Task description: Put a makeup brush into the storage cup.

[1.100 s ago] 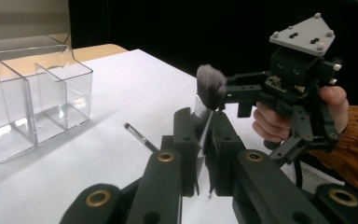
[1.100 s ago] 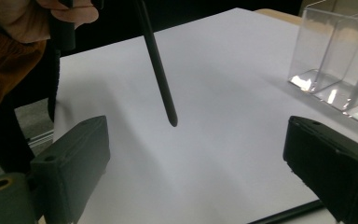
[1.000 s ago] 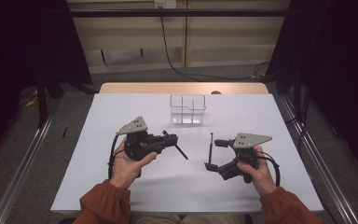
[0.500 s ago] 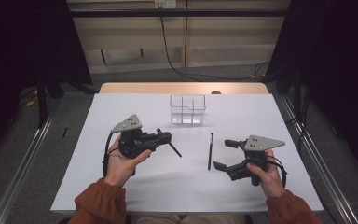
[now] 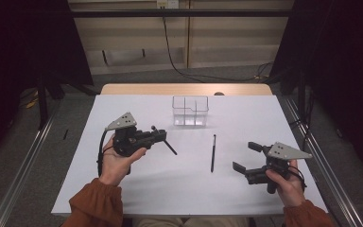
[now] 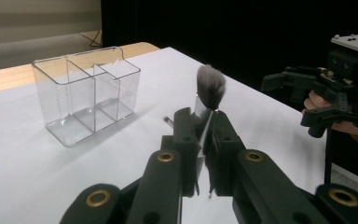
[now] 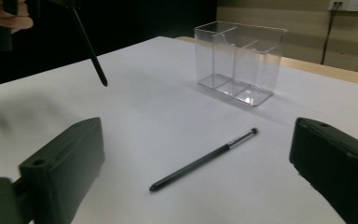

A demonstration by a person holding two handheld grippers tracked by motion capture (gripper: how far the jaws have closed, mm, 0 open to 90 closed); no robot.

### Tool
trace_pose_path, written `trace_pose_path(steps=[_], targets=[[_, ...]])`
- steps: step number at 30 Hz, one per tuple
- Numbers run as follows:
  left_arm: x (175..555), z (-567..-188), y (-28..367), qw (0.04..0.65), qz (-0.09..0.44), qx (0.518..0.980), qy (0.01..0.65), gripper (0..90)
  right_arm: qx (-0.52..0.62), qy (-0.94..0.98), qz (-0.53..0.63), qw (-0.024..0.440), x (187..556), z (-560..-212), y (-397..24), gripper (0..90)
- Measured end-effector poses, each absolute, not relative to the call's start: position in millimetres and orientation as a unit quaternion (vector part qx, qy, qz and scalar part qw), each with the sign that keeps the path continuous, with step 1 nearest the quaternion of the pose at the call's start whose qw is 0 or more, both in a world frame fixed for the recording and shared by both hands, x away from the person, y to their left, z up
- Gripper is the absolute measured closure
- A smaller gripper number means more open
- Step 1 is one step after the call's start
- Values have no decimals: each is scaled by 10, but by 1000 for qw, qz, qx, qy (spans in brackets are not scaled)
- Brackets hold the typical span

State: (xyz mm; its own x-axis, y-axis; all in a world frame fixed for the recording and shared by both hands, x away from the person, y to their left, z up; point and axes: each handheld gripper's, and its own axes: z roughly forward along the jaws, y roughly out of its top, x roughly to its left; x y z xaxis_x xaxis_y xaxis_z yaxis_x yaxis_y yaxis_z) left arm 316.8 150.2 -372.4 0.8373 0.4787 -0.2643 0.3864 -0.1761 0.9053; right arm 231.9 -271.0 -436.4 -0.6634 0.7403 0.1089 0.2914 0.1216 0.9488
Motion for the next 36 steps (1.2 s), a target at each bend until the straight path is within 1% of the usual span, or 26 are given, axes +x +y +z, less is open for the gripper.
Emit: trace_pose_path(steps=[2, 16, 22, 36], targets=[[3173, -3719, 1511, 574, 42, 767, 283, 839, 362, 717, 555, 214, 2280, -4379, -2743, 0], [3275, -3684, 1555, 567, 44, 771, 287, 839, 398, 688, 548, 260, 2098, -4493, -2940, 0], [3330, -3655, 1516, 558, 45, 777, 286, 838, 408, 682, 552, 252, 2081, -4545, -2966, 0], [3470, -3681, 1425, 553, 46, 778, 295, 839, 419, 662, 567, 254, 2071, -4512, -2971, 0]])
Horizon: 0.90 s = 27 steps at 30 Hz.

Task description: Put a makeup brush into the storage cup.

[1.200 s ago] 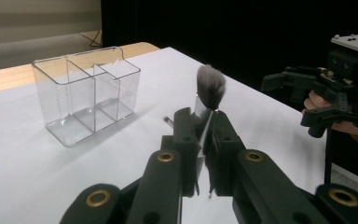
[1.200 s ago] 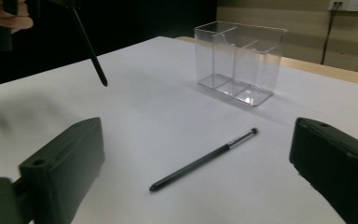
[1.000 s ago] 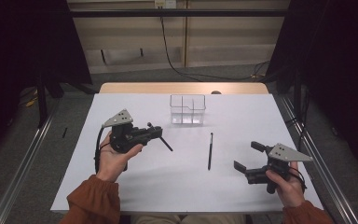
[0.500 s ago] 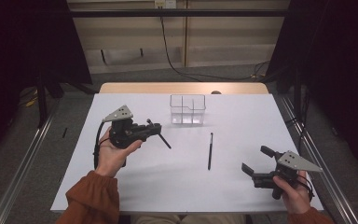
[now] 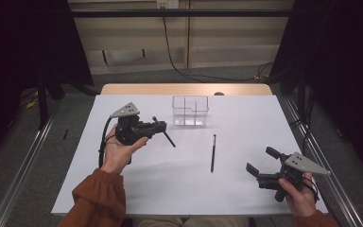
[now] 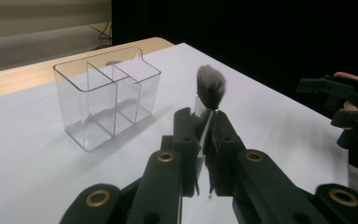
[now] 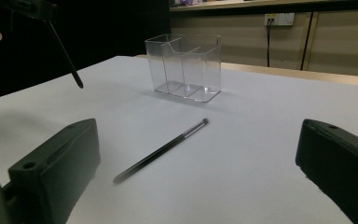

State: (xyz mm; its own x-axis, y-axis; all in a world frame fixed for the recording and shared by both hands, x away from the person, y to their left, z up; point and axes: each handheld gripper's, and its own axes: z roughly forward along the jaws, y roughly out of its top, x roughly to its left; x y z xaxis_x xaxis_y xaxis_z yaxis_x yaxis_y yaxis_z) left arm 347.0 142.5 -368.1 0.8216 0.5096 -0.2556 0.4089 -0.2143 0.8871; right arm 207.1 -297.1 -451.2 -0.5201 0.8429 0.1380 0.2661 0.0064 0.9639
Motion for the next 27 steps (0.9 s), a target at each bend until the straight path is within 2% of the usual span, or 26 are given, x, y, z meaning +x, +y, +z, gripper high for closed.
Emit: trace_pose_path(steps=[27], targets=[[3857, -3445, 1285, 567, 87, 757, 313, 839, 413, 674, 563, 241, 2080, -4537, -2932, 0]])
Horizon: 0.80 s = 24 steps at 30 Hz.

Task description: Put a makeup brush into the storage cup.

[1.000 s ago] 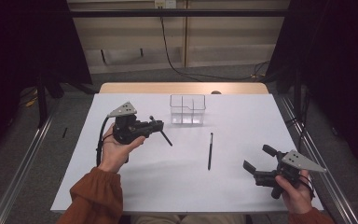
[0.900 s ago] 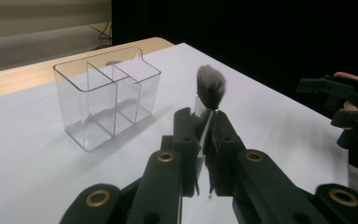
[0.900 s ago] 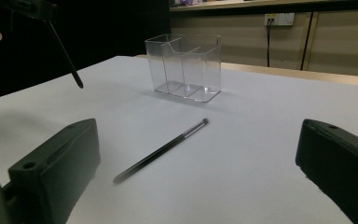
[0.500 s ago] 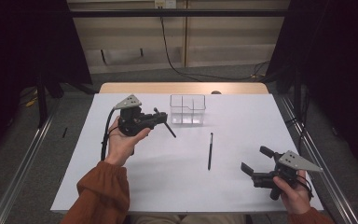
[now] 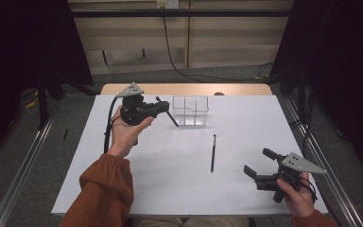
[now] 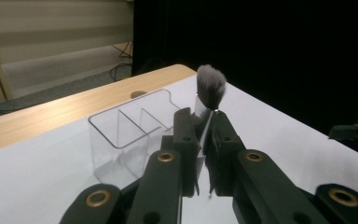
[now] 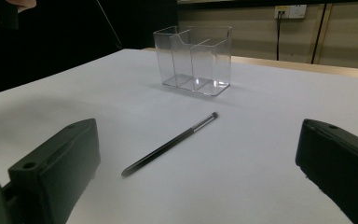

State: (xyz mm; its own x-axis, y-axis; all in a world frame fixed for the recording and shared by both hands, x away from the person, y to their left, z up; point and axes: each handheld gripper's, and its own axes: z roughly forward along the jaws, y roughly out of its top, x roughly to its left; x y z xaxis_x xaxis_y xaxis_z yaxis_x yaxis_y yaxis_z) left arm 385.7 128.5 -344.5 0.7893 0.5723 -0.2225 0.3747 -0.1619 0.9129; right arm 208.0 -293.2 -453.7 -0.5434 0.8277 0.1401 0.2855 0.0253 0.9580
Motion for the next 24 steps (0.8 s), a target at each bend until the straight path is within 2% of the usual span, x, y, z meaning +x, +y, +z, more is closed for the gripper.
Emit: trace_pose_path(steps=[5, 24], targets=[[3959, -3463, 1286, 573, 83, 751, 319, 838, 412, 674, 564, 241, 2085, -4538, -2937, 0], [4275, -3332, 1218, 560, 123, 746, 338, 839, 411, 677, 562, 238, 2089, -4545, -2931, 0]])
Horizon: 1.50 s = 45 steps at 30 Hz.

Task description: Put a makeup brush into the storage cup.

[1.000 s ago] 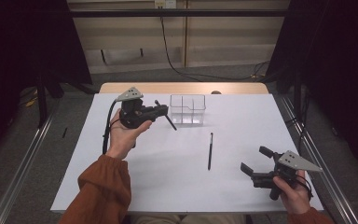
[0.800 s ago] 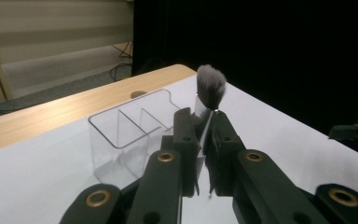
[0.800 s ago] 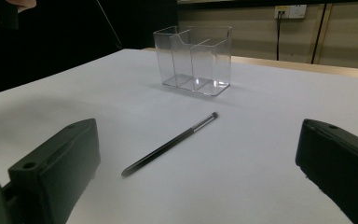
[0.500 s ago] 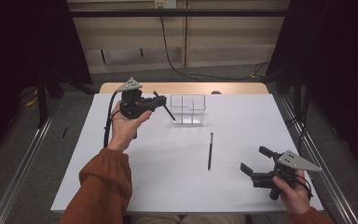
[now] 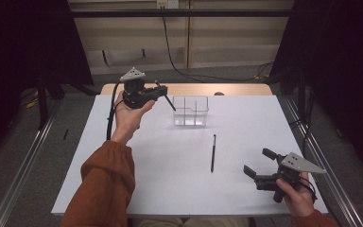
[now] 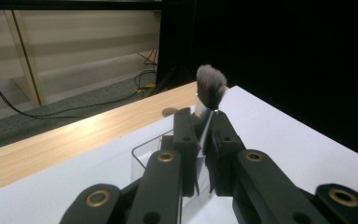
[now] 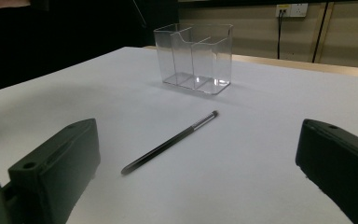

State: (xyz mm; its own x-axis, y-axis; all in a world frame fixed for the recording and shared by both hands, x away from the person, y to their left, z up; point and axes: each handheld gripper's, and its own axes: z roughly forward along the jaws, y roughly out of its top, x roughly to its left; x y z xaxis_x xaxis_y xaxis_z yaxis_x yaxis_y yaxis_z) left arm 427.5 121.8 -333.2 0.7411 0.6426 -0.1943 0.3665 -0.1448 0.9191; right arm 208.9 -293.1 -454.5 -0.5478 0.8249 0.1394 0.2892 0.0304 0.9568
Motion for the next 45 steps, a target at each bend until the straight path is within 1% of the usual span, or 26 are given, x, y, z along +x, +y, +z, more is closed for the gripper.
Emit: trace_pose_path(steps=[4, 9, 13, 29, 40, 45], targets=[[4307, -3287, 1183, 570, 130, 739, 336, 839, 410, 677, 562, 240, 2088, -4547, -2927, 0], [4304, -3188, 1112, 562, 140, 747, 327, 839, 411, 676, 562, 241, 2091, -4547, -2926, 0], [4363, -3173, 1093, 561, 144, 743, 335, 839, 410, 676, 563, 242, 2088, -4545, -2926, 0], [4560, -3406, 1011, 521, 141, 764, 352, 839, 407, 679, 562, 240, 2086, -4549, -2916, 0], [4576, -3517, 941, 514, 131, 773, 347, 839, 408, 679, 562, 238, 2087, -4552, -2911, 0], [4596, -3590, 926, 511, 130, 772, 355, 839, 407, 680, 561, 238, 2087, -4551, -2911, 0]])
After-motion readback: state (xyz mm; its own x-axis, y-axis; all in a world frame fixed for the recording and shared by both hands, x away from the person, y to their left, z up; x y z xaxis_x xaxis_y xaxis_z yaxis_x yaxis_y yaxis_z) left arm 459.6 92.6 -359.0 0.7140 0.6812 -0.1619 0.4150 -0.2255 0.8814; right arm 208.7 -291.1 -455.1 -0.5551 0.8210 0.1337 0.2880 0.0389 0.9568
